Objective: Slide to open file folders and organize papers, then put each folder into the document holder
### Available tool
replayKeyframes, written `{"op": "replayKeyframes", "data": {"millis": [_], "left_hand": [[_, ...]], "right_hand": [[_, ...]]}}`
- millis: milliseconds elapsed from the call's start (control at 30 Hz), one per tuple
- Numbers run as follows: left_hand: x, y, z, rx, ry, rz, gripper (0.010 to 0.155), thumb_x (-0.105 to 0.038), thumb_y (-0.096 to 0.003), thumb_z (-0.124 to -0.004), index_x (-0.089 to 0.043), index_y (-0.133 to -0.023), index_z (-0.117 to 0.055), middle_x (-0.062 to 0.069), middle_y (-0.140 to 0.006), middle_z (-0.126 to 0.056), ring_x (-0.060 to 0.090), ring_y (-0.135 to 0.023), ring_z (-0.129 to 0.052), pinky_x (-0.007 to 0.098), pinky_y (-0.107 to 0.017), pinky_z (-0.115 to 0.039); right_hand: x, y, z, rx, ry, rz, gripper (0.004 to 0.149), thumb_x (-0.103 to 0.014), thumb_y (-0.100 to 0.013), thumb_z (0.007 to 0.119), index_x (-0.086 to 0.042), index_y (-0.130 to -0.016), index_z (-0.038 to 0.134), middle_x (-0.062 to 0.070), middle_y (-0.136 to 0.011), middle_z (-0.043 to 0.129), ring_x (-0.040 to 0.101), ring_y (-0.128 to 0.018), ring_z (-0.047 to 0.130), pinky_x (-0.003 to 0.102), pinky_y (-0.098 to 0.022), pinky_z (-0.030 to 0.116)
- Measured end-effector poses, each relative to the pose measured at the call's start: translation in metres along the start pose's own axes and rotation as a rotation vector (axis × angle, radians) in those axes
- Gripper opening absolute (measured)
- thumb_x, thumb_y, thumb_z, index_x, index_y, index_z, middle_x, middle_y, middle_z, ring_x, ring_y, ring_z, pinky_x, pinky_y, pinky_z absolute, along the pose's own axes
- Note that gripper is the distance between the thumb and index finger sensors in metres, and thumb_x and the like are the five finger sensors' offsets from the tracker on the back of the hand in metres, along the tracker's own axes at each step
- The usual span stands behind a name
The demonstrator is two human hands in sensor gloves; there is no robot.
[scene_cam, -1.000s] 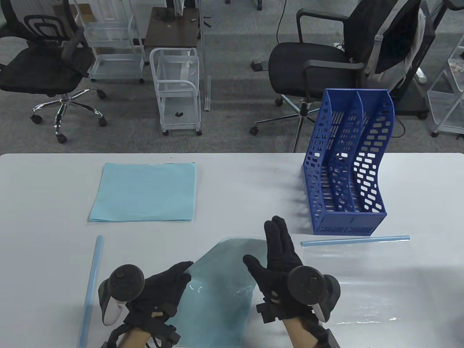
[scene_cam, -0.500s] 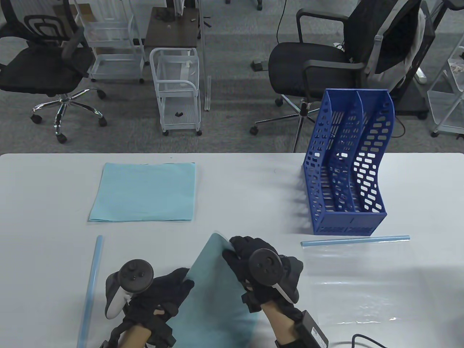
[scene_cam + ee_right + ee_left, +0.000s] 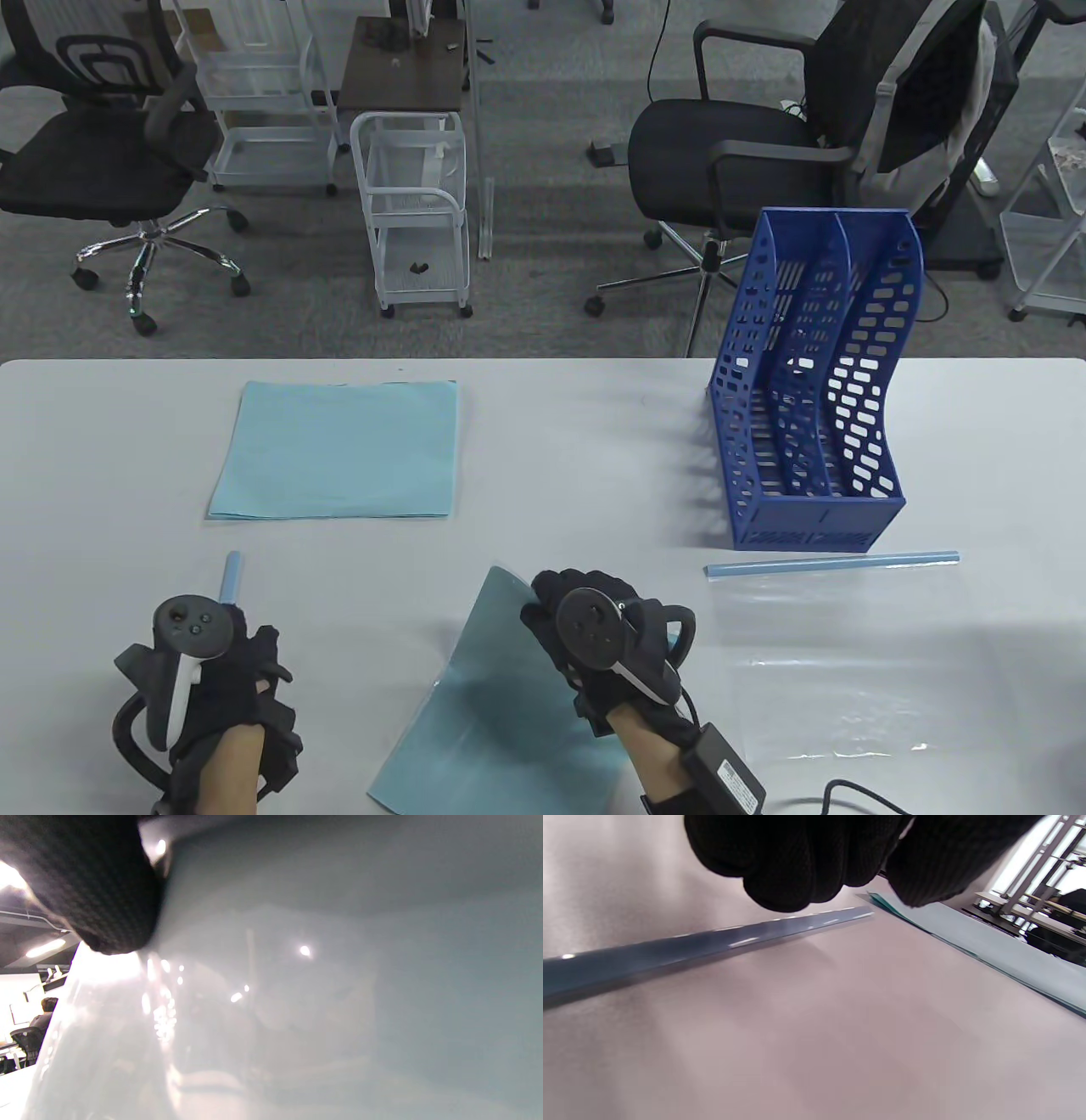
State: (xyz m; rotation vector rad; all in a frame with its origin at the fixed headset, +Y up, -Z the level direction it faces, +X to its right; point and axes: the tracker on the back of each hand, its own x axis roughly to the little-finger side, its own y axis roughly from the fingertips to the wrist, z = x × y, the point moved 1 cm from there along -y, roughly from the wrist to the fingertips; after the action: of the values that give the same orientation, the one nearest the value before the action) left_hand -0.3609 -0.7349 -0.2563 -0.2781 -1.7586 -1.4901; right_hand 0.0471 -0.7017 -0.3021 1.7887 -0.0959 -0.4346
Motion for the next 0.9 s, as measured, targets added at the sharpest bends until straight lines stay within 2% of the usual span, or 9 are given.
{"op": "replayKeyframes", "data": {"millis": [200,267,300,400,633,700,767,833,900], "left_hand": [[0.017,-0.023,-0.01,0.031,-0.076,0.153,0.068,-0.046,-0.0454,-0.09,-0.027,-0.107,-0.069,0.004,-0.107,-0.071,0.029,-0.087,-0.084,0.046,-0.066,-0.073],[0.019,-0.029,-0.017,0.094,-0.114,0.188,0.065,-0.045,-0.0472,-0.089,-0.028,-0.107,-0.068,0.001,-0.106,-0.07,0.027,-0.085,-0.083,0.044,-0.065,-0.074],[0.016,-0.03,-0.017,0.009,-0.153,0.192,0.062,-0.042,-0.046,-0.09,-0.029,-0.104,-0.072,0.0,-0.102,-0.075,0.026,-0.08,-0.087,0.043,-0.062,-0.077],[0.011,-0.035,-0.02,-0.053,-0.186,0.177,0.054,-0.036,-0.0435,-0.092,-0.026,-0.096,-0.084,0.001,-0.092,-0.086,0.024,-0.068,-0.093,0.042,-0.055,-0.081],[0.007,-0.042,-0.018,-0.026,-0.231,0.153,0.052,-0.044,-0.0356,-0.093,-0.021,-0.082,-0.092,0.004,-0.071,-0.094,0.021,-0.049,-0.098,0.04,-0.04,-0.086],[0.005,-0.037,-0.013,0.072,-0.075,0.103,0.051,-0.044,-0.0364,-0.092,-0.02,-0.082,-0.094,0.004,-0.071,-0.096,0.022,-0.048,-0.099,0.04,-0.039,-0.086],[-0.009,-0.025,-0.003,0.092,0.046,-0.007,0.051,-0.044,-0.0375,-0.091,-0.02,-0.083,-0.094,0.005,-0.072,-0.096,0.022,-0.048,-0.099,0.04,-0.039,-0.086],[-0.033,-0.011,0.007,0.127,0.218,-0.188,0.05,-0.043,-0.0393,-0.091,-0.021,-0.084,-0.093,0.006,-0.074,-0.096,0.024,-0.049,-0.099,0.04,-0.04,-0.086],[-0.061,-0.005,0.011,0.229,0.425,-0.378,0.049,-0.04,-0.041,-0.091,-0.021,-0.086,-0.093,0.007,-0.076,-0.096,0.025,-0.049,-0.099,0.041,-0.039,-0.086]], "right_hand": [[-0.001,0.0,0.0,-0.021,0.011,-0.009,0.044,-0.052,-0.03,0.093,-0.03,-0.068,0.093,-0.005,-0.051,0.103,0.014,-0.034,0.098,0.035,-0.033,0.089],[-0.001,0.0,0.0,-0.019,0.013,-0.008,0.044,-0.052,-0.03,0.093,-0.03,-0.068,0.093,-0.005,-0.051,0.103,0.014,-0.034,0.098,0.035,-0.034,0.089],[0.0,0.0,0.0,-0.02,0.013,-0.007,0.044,-0.052,-0.03,0.093,-0.031,-0.069,0.093,-0.005,-0.051,0.103,0.014,-0.034,0.098,0.035,-0.034,0.089],[0.001,0.0,-0.001,-0.019,0.011,-0.003,0.044,-0.052,-0.03,0.093,-0.031,-0.069,0.093,-0.005,-0.051,0.103,0.014,-0.035,0.098,0.036,-0.035,0.089],[0.002,-0.001,-0.001,-0.026,0.004,-0.024,0.044,-0.052,-0.03,0.093,-0.031,-0.069,0.092,-0.006,-0.052,0.103,0.014,-0.035,0.098,0.036,-0.035,0.089],[0.005,-0.002,-0.001,-0.038,-0.009,-0.039,0.044,-0.052,-0.03,0.093,-0.031,-0.068,0.092,-0.006,-0.052,0.103,0.014,-0.035,0.098,0.036,-0.035,0.089],[0.008,-0.004,0.0,-0.057,-0.034,-0.04,0.043,-0.052,-0.03,0.093,-0.031,-0.068,0.093,-0.006,-0.052,0.103,0.014,-0.035,0.098,0.036,-0.035,0.089],[0.01,-0.005,0.001,-0.076,-0.053,-0.056,0.043,-0.052,-0.03,0.093,-0.031,-0.068,0.093,-0.005,-0.052,0.103,0.014,-0.036,0.098,0.036,-0.035,0.088],[0.01,-0.005,0.0,-0.093,-0.066,-0.066,0.043,-0.052,-0.03,0.093,-0.032,-0.068,0.093,-0.006,-0.052,0.102,0.015,-0.036,0.098,0.036,-0.036,0.088]]}}
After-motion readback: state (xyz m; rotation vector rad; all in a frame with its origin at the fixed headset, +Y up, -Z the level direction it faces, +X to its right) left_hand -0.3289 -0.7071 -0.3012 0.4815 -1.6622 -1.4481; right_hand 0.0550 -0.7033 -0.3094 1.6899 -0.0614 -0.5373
